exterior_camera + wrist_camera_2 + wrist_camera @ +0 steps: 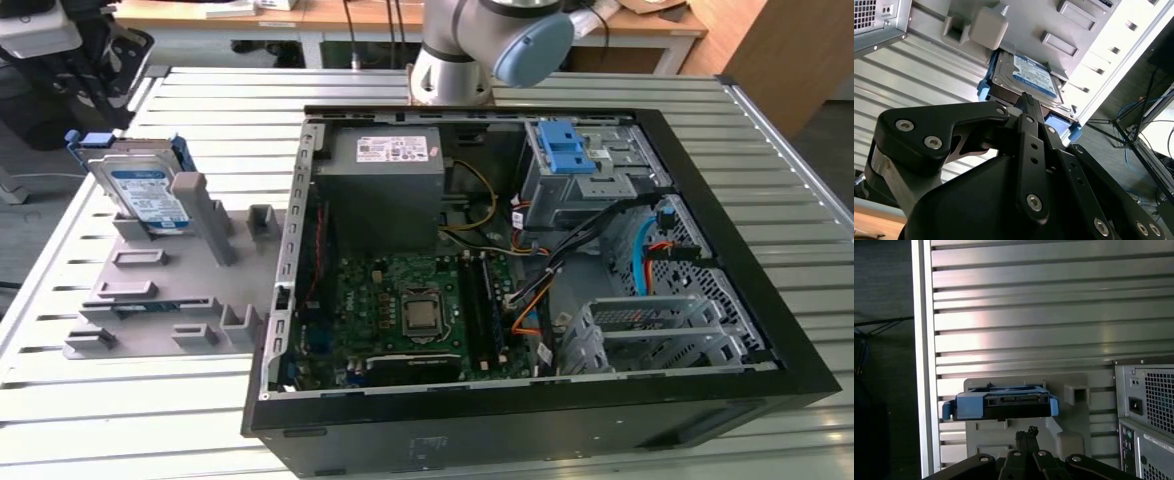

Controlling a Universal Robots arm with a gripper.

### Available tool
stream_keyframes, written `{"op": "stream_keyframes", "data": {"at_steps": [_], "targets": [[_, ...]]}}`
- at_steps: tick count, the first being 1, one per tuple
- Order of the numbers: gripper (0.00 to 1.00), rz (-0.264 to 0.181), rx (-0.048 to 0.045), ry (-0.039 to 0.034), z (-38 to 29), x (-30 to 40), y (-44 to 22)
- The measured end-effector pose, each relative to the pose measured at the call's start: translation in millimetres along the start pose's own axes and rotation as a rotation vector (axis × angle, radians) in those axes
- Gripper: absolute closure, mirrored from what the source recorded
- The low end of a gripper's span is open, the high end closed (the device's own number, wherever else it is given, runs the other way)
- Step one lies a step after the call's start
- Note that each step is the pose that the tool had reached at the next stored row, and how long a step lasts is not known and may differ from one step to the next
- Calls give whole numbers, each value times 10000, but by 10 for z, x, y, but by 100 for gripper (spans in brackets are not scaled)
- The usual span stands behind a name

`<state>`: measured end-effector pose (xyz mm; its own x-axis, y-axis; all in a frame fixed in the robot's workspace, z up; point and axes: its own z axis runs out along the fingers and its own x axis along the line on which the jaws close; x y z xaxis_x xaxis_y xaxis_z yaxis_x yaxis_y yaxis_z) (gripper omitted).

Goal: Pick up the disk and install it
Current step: 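Reach for the disk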

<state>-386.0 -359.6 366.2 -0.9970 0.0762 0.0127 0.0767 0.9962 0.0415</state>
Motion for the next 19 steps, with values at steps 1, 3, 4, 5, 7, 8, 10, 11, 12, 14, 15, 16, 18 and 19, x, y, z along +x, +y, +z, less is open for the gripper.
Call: {"op": "stream_keyframes", "data": {"at_steps": [1, 3, 4, 5, 7, 8, 10, 11, 12, 14, 15, 16, 18, 19], "targets": [[89, 0, 1, 0, 11, 34, 7], [89, 0, 1, 1, 30, 101, 20], [89, 1, 1, 0, 40, 140, 27], [89, 1, 1, 0, 48, 176, 33], [89, 0, 1, 0, 62, 245, 46], [89, 0, 0, -1, 68, 274, 51], [89, 0, 1, 2, 75, 318, 58], [89, 1, 0, 2, 79, 341, 61], [89, 1, 1, 1, 82, 363, 62], [89, 1, 1, 1, 87, 401, 66], [89, 1, 1, 2, 88, 414, 66], [89, 1, 1, 2, 89, 421, 65], [89, -1, 1, 2, 89, 421, 65], [89, 0, 1, 2, 89, 423, 65]]}}
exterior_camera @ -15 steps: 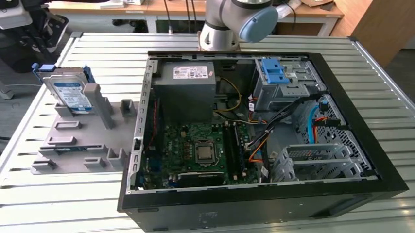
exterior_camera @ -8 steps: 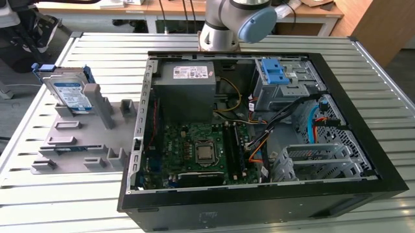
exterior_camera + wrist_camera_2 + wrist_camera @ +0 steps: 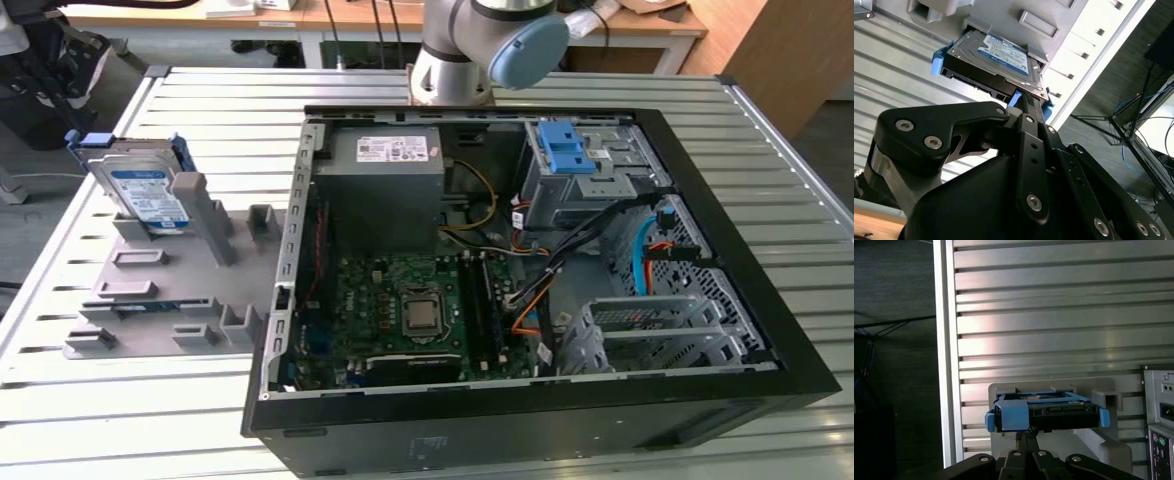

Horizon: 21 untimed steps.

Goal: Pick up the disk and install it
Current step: 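Reach for the disk, then pick up the disk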

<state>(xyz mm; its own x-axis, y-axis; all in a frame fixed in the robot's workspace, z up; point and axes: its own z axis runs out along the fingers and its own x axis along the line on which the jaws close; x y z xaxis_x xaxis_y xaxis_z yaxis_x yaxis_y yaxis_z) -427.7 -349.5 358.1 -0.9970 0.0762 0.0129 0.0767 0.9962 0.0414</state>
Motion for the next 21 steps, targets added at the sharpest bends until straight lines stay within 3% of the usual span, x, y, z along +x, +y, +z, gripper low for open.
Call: {"op": "stream_keyframes", "data": {"at_steps": [21], "targets": [[89, -236, 4, 6, 2, 5, -1]]}}
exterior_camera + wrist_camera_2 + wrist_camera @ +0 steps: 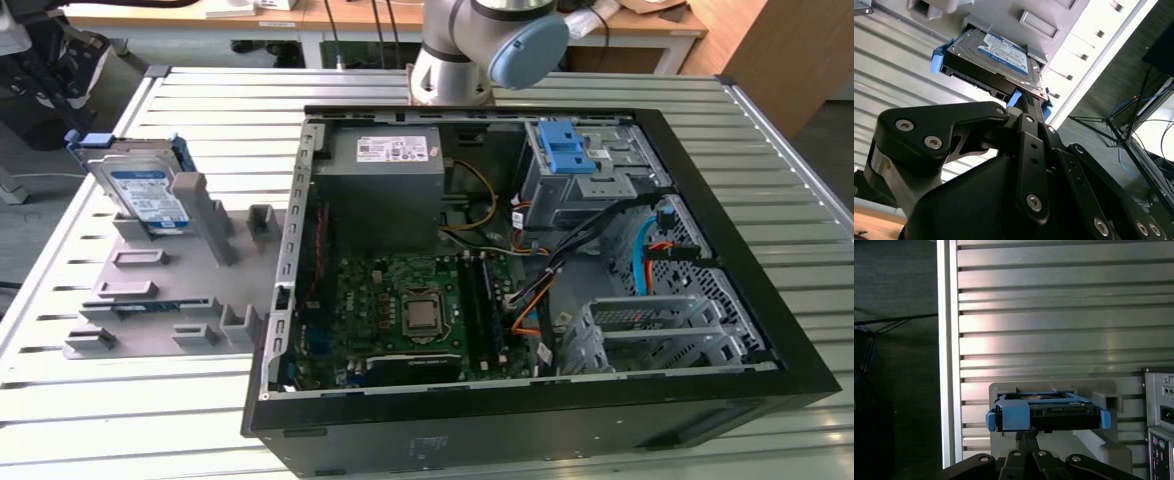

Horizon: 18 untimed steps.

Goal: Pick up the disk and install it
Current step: 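Pick up the disk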

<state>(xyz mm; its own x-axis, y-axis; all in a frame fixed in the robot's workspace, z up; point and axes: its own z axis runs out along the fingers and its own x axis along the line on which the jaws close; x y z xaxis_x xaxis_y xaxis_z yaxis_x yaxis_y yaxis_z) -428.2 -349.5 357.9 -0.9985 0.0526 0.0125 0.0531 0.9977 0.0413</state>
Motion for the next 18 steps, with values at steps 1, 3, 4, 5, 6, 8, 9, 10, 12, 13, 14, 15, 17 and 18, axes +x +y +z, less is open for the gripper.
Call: {"op": "stream_keyframes", "data": {"at_steps": [1, 3, 4, 5, 6, 8, 9, 10, 12, 13, 14, 15, 17, 18], "targets": [[89, -31, 1, 2, 0, 0, 0], [89, -152, 2, 6, 2, 0, 0], [89, -266, 3, 10, 3, 0, 0], [89, -414, 4, 17, 4, 0, 0], [89, -593, 6, 23, 5, 0, 0], [89, -957, 11, 38, 8, 0, 0], [89, -1136, 13, 47, 9, 0, 0], [89, -1326, 16, 54, 11, 0, 0], [89, -1685, 21, 69, 14, 0, -1], [89, -1872, 23, 76, 16, 0, 0], [89, -2050, 25, 82, 18, 0, -1], [89, -2231, 27, 90, 19, 0, -1], [89, -2594, 31, 104, 22, 0, -1], [89, -2779, 33, 111, 23, 0, -1]]}}
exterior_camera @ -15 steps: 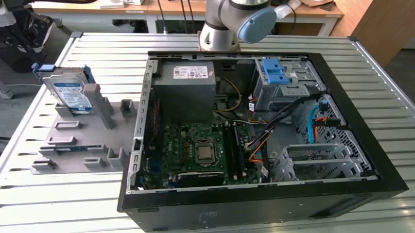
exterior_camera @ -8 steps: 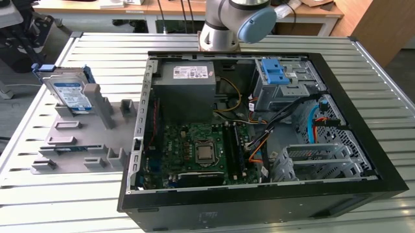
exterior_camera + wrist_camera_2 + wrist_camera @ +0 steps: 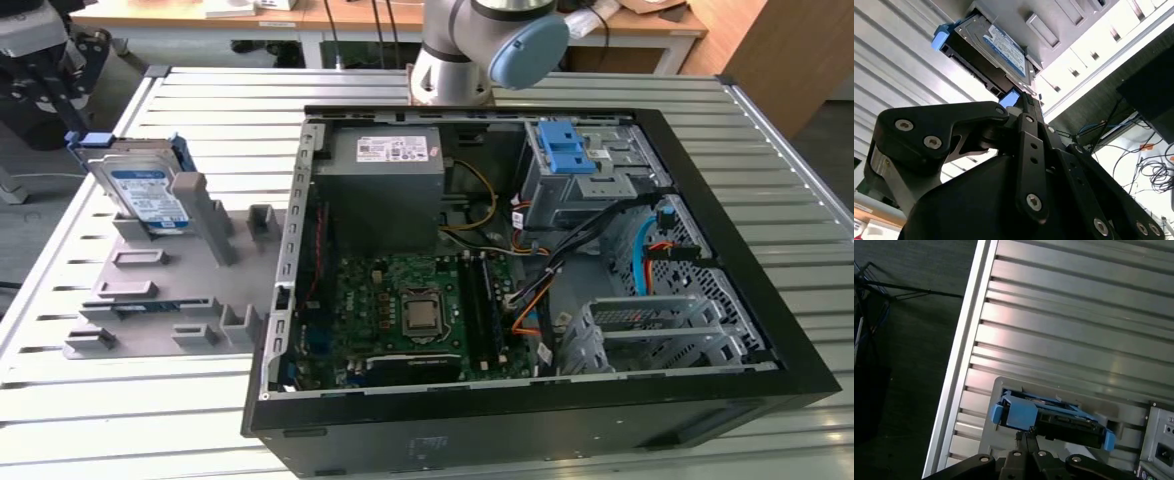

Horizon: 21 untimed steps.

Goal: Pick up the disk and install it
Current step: 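Pick up the disk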

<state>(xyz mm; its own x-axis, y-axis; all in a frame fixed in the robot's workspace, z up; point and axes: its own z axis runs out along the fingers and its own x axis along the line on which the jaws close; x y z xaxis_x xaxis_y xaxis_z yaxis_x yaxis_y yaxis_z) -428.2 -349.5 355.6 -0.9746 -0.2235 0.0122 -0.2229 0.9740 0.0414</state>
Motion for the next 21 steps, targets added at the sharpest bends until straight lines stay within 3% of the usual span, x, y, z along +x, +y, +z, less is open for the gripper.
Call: {"op": "stream_keyframes", "data": {"at_steps": [21], "targets": [[89, -3250, 45, 116, 11, 0, 0]]}}
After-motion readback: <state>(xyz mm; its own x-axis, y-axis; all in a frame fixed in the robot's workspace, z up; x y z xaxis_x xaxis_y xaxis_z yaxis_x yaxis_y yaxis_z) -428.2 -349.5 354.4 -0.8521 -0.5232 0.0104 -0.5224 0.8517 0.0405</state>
